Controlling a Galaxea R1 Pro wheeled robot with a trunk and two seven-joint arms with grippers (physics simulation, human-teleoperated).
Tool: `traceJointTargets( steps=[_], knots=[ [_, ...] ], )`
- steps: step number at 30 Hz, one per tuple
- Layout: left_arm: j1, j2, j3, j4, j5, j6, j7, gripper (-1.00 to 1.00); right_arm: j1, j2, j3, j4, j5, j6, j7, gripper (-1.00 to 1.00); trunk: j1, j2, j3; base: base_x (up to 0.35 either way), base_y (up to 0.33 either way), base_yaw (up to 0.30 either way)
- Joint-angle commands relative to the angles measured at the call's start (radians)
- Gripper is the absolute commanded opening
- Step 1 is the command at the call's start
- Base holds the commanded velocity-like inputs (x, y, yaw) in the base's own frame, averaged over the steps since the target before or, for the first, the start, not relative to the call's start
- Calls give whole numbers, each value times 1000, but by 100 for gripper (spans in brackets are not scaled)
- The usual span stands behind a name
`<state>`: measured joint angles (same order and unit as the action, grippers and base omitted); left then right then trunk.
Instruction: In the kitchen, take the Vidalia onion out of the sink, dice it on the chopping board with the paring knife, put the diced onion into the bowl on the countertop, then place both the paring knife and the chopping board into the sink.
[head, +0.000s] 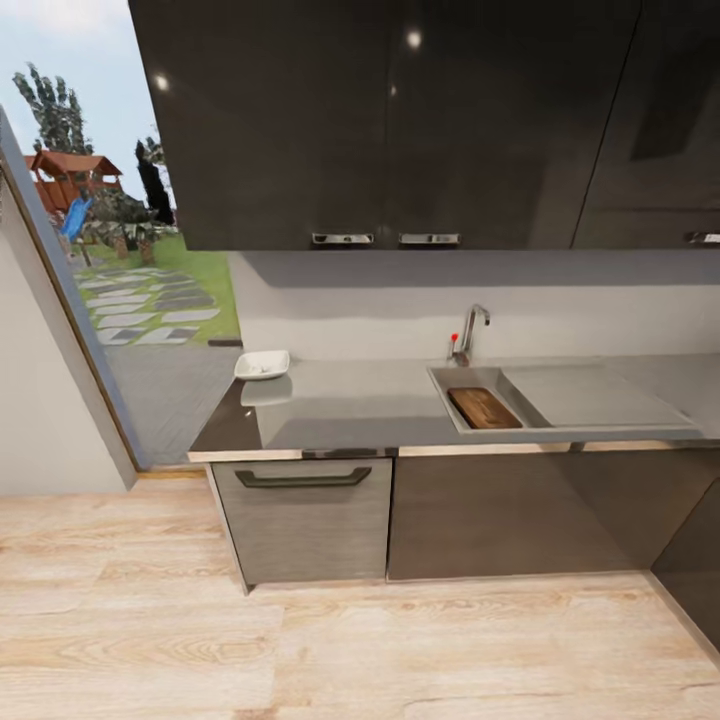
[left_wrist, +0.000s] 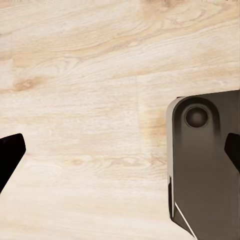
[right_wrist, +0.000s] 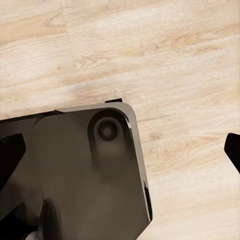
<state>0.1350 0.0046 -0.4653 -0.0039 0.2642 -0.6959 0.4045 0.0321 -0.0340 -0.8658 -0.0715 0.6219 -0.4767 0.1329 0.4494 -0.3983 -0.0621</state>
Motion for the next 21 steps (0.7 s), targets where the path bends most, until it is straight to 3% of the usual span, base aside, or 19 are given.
traceJointTargets(
  steps=[1, 15, 21],
  knots=[
    [0, 0, -9, 0, 6, -2, 4, 100, 0, 0, -9, -1, 1, -2, 9, 100, 1, -2, 0, 0, 0, 0],
    [0, 0, -9, 0, 6, -2, 5, 100, 0, -3, -9, -1, 3, 2, 10, 100, 1, -2, 19, 0, 0, 0],
    [0, 0, -9, -1, 6, -2, 5, 100, 0, 9, -9, -1, 0, 2, 11, 100, 1, -2, 19, 0, 0, 0]
  ],
)
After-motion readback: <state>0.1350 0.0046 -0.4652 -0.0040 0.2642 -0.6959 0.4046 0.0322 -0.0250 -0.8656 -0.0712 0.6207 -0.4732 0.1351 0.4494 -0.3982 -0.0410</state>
